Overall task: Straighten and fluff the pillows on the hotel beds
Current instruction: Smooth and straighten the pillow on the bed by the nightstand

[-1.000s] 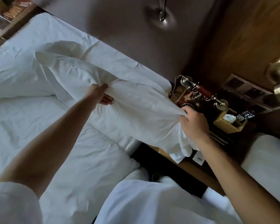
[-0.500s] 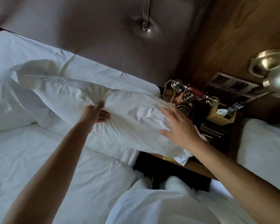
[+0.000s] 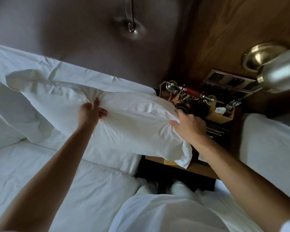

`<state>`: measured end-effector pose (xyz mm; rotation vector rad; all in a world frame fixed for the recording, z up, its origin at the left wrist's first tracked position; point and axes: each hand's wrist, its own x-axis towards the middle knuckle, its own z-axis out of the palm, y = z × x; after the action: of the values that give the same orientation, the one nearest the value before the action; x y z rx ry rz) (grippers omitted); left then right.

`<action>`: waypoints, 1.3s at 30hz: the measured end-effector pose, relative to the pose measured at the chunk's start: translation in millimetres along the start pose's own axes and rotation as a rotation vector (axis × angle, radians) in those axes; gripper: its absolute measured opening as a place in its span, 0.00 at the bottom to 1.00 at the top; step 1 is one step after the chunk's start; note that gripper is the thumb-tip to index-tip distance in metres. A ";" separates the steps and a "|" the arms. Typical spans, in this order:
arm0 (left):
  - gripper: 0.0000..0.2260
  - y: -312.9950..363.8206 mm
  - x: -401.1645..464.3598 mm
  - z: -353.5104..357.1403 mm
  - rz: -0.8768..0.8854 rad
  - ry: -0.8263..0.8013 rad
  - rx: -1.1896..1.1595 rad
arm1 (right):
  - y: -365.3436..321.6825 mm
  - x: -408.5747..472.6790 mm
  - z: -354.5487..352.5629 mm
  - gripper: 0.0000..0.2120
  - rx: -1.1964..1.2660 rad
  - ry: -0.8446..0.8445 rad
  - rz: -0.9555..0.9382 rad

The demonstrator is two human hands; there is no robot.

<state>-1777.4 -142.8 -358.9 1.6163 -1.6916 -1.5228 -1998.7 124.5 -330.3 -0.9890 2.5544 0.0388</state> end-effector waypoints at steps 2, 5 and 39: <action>0.26 12.1 0.9 2.9 0.116 0.020 0.035 | 7.8 5.9 -10.7 0.17 0.012 0.077 0.013; 0.27 31.1 2.8 7.5 0.199 0.050 0.013 | 20.6 11.3 -29.1 0.09 0.149 0.099 -0.015; 0.15 95.1 37.5 78.9 0.221 -0.025 0.304 | 69.4 -30.8 -72.7 0.36 0.394 0.124 0.186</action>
<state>-1900.0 -162.1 -322.7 1.4883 -2.1197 -1.2316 -2049.1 184.2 -259.9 -0.6197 2.6134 -0.4688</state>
